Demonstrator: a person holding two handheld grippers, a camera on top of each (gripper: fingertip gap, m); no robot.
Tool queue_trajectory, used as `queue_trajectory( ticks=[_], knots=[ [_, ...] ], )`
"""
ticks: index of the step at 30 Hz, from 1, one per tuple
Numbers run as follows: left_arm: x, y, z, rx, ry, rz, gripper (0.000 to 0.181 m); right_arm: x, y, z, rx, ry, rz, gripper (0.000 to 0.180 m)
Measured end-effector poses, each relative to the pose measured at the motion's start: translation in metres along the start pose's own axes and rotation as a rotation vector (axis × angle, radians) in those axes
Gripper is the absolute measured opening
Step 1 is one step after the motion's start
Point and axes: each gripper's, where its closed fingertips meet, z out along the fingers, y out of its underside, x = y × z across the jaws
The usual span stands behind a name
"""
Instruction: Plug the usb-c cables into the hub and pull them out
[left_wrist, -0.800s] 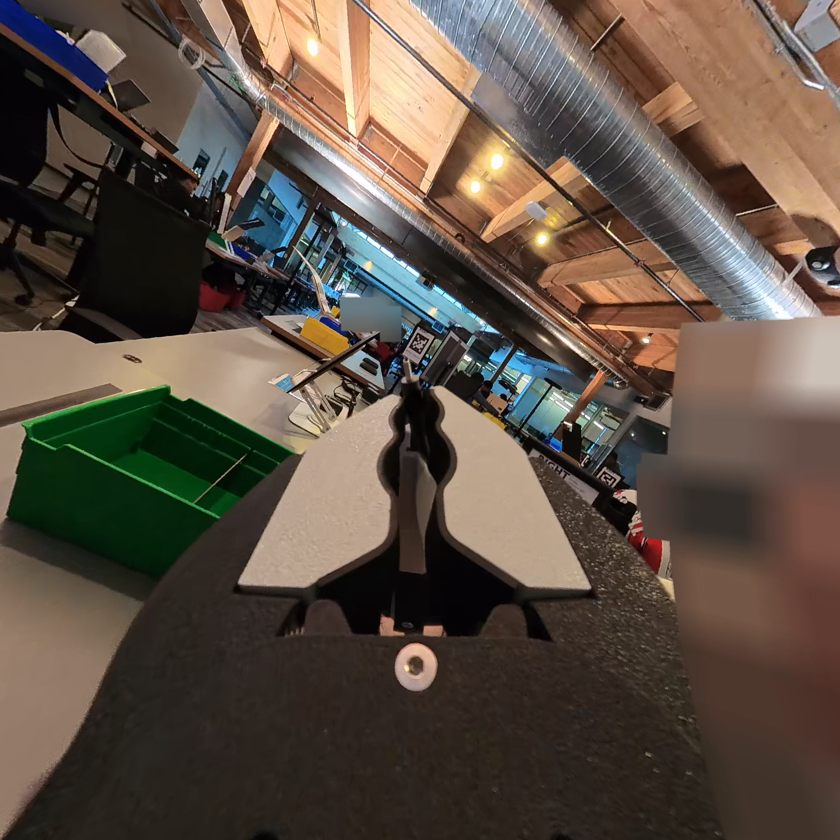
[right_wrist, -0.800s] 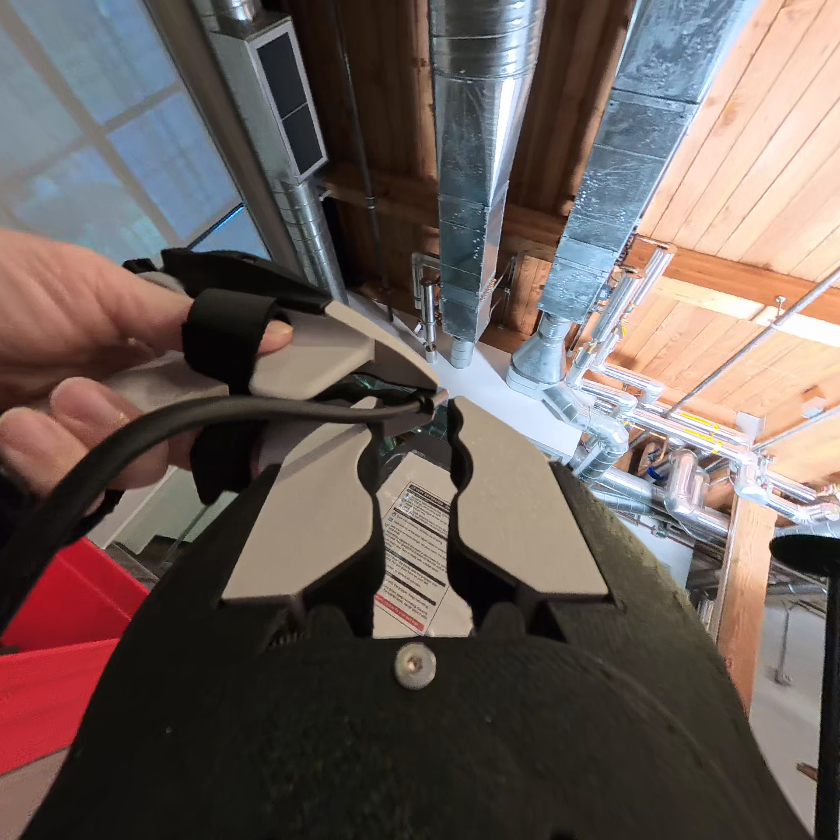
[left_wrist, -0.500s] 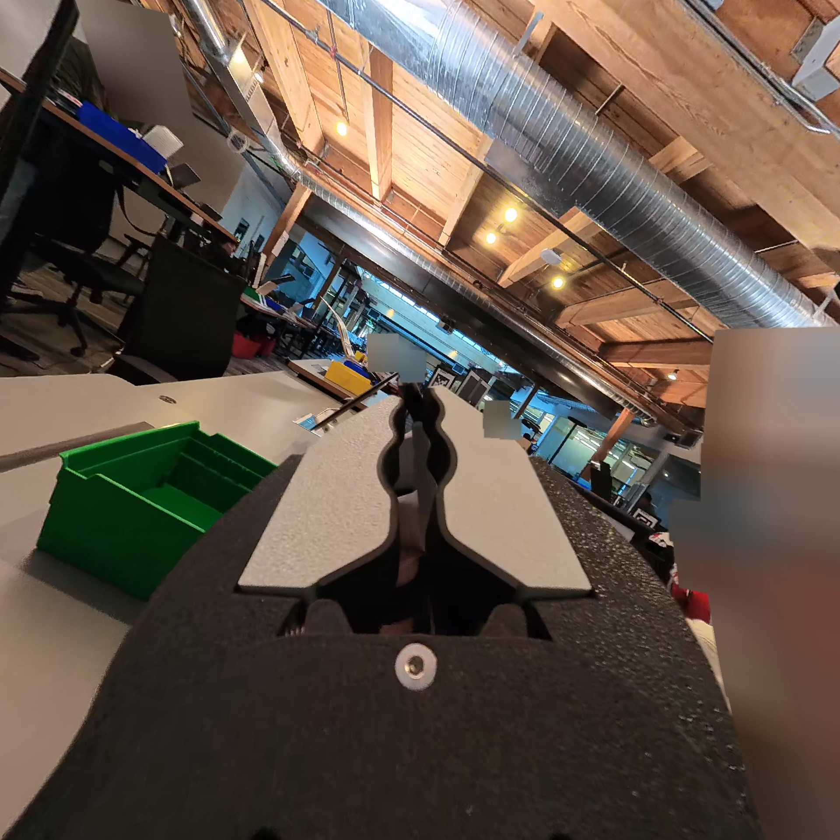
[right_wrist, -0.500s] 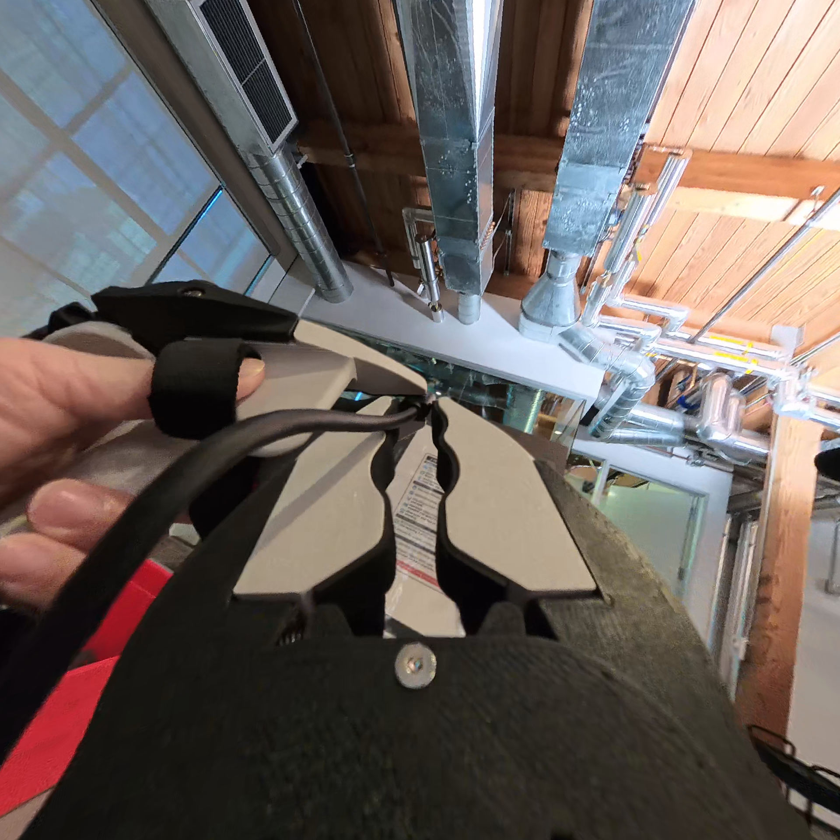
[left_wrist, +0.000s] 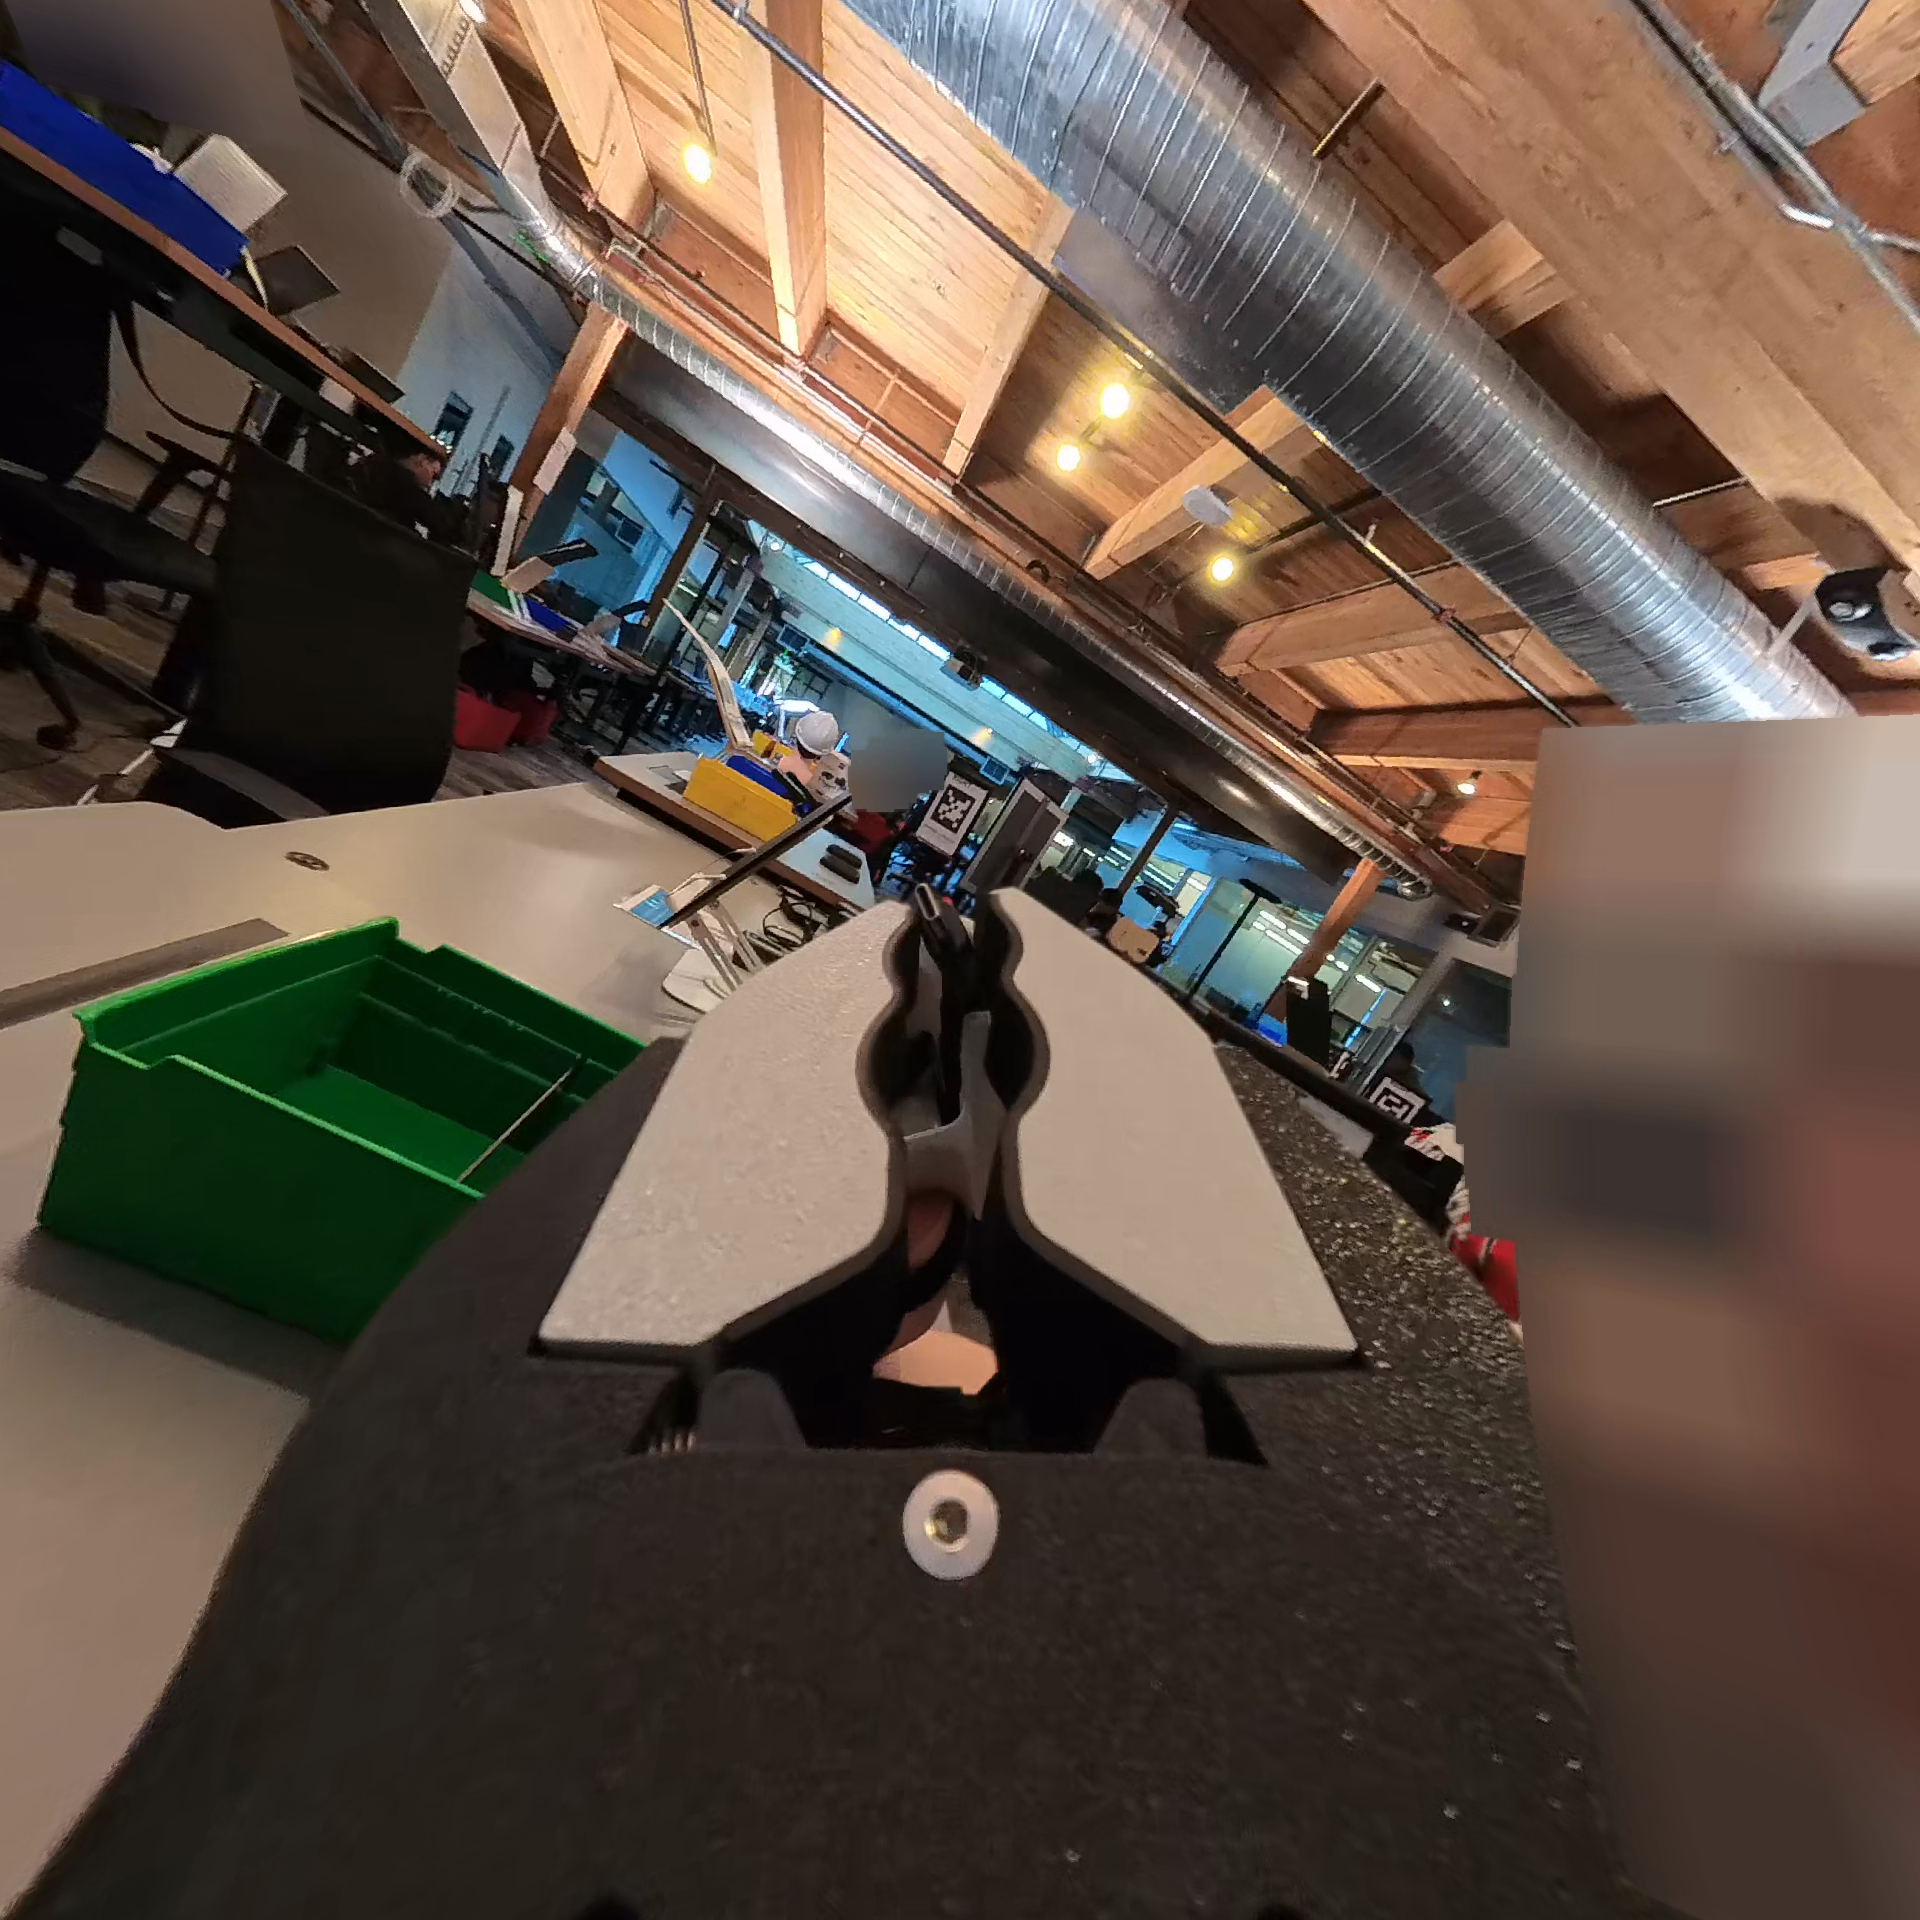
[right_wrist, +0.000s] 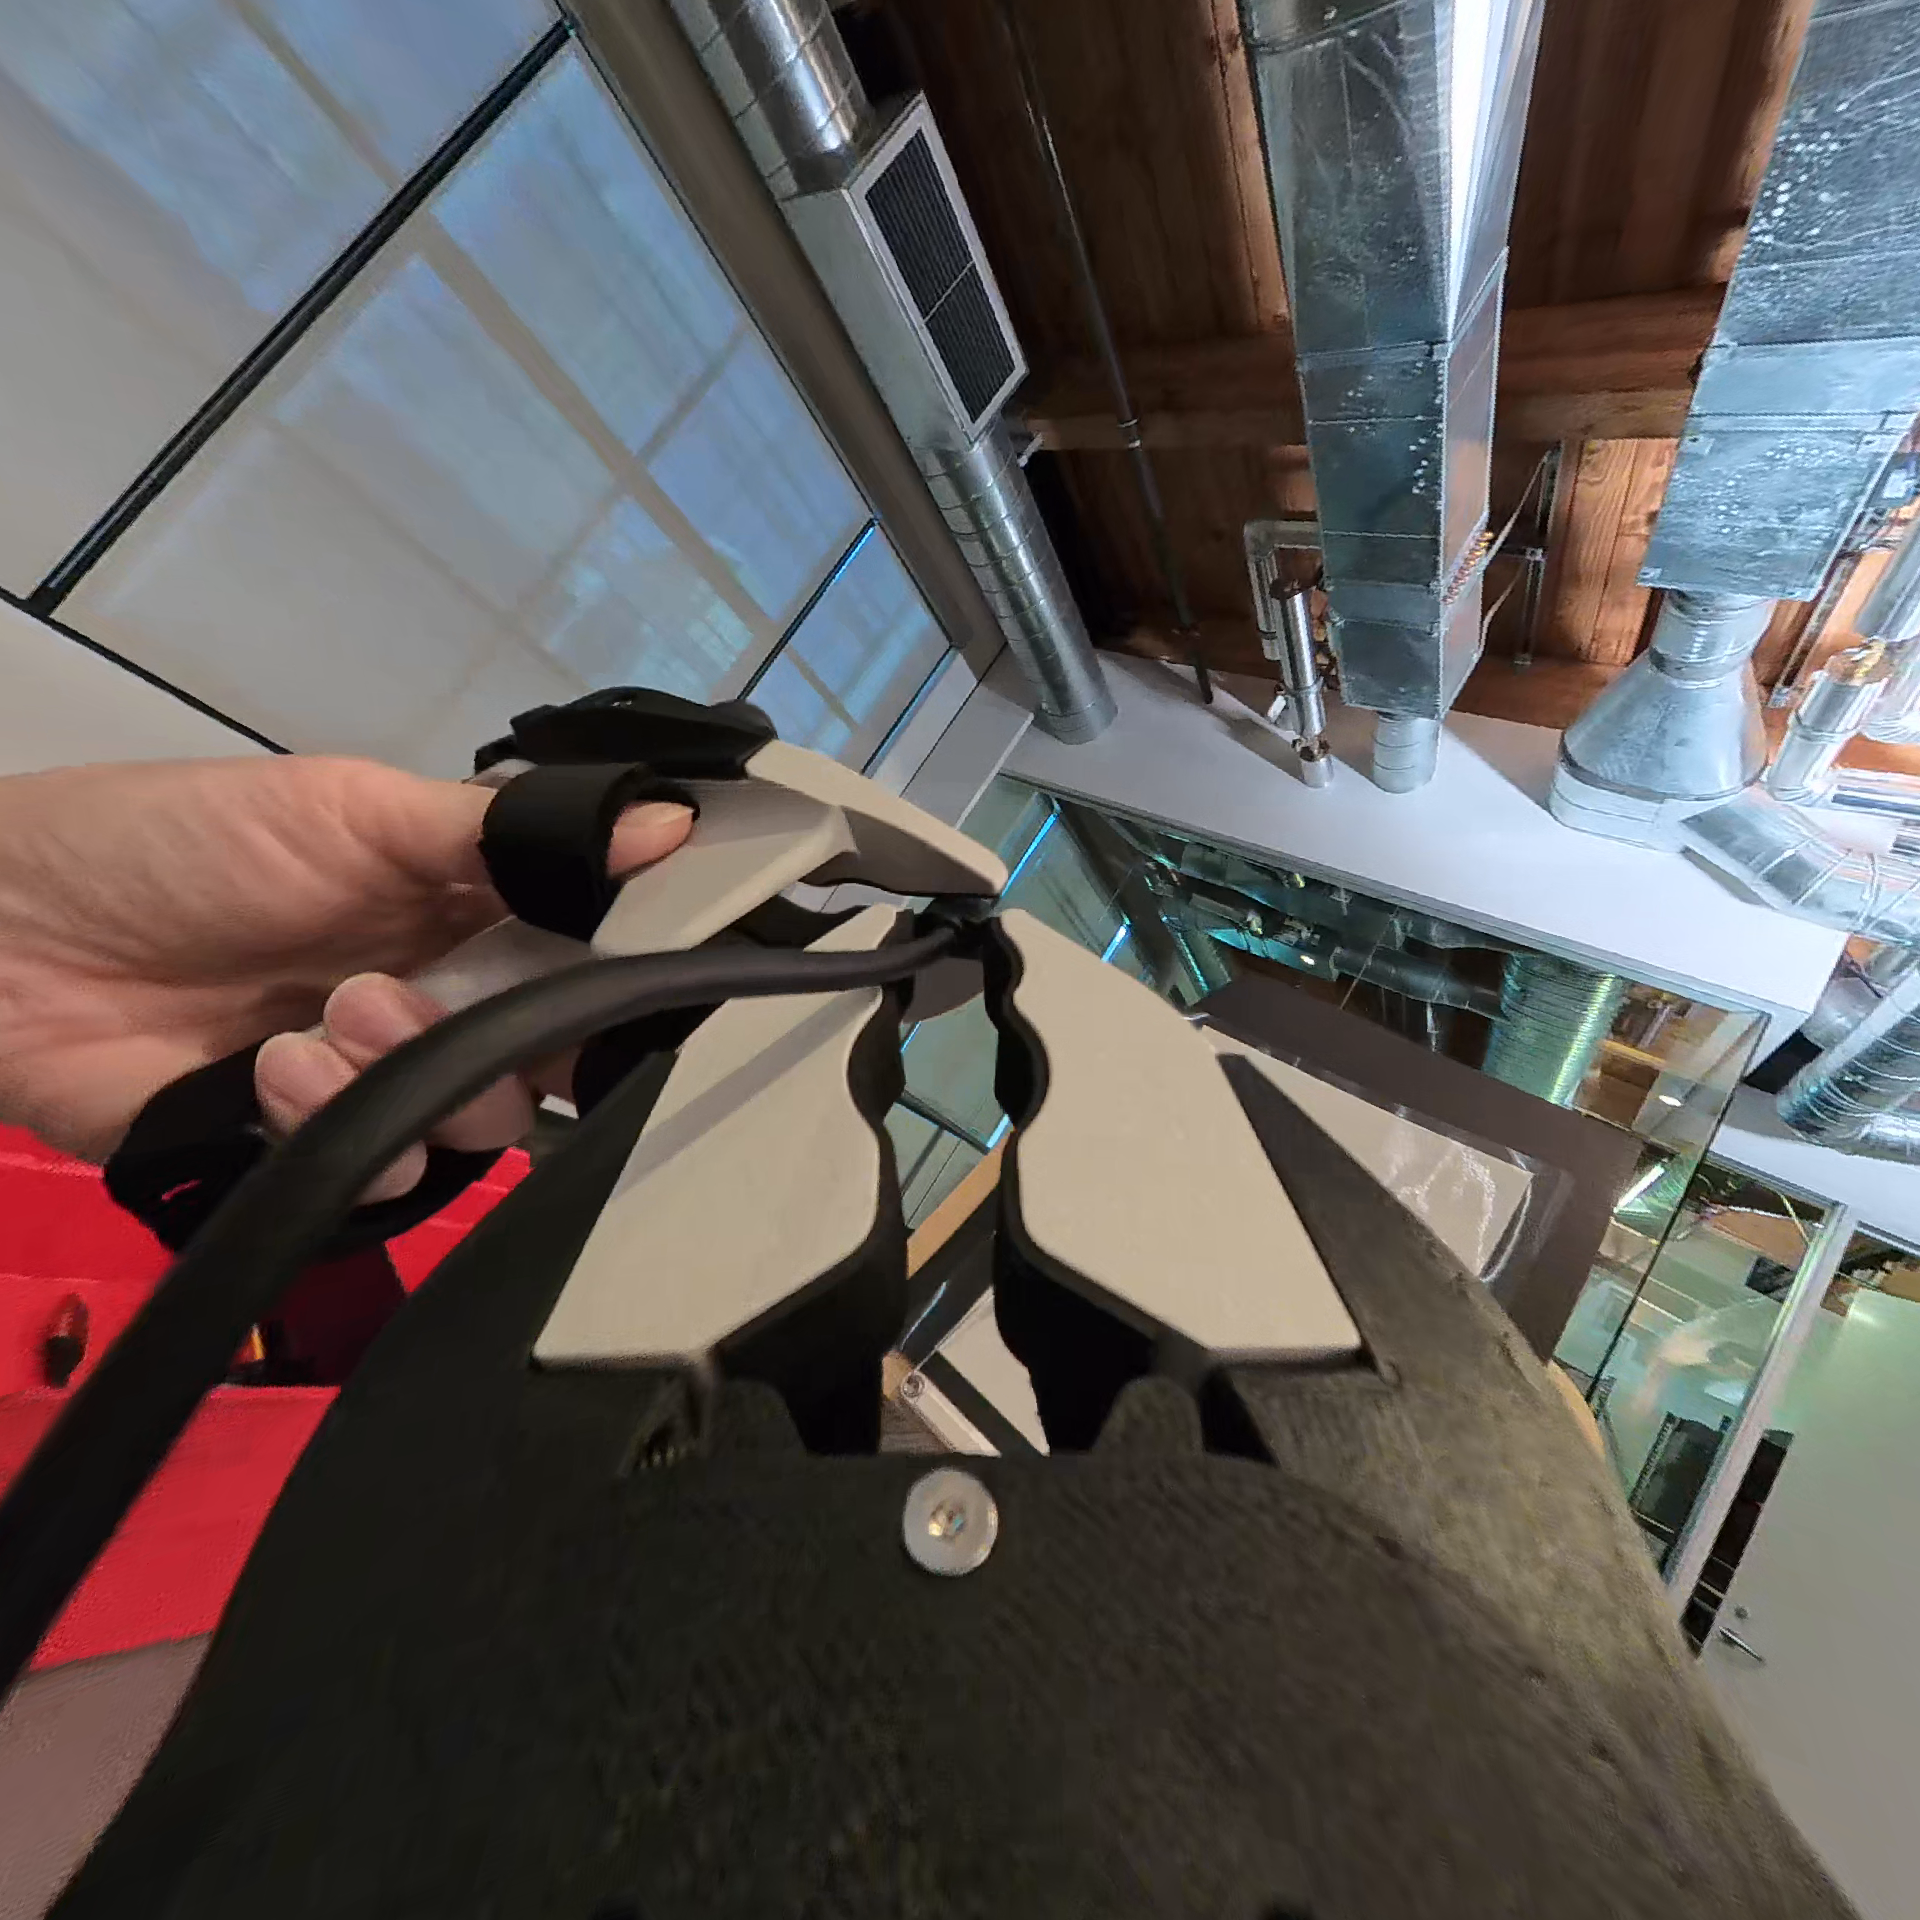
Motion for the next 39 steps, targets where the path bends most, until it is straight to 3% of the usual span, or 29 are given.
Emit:
queue_trajectory(
  ticks=[5, 14, 39],
  knots=[
    [-0.012, -0.004, -0.002, 0.05, -0.124, 0.081, 0.009, 0.002, 0.011, 0.004, -0.055, 0.024, 0.037, 0.013],
    [-0.02, -0.009, -0.004, 0.158, -0.187, 0.111, 0.009, 0.006, 0.02, 0.007, -0.127, 0.097, 0.122, 0.014],
    [-0.017, -0.003, 0.003, 0.217, -0.185, 0.107, 0.008, 0.01, 0.02, 0.006, -0.133, 0.156, 0.025, 0.015]
  ],
)
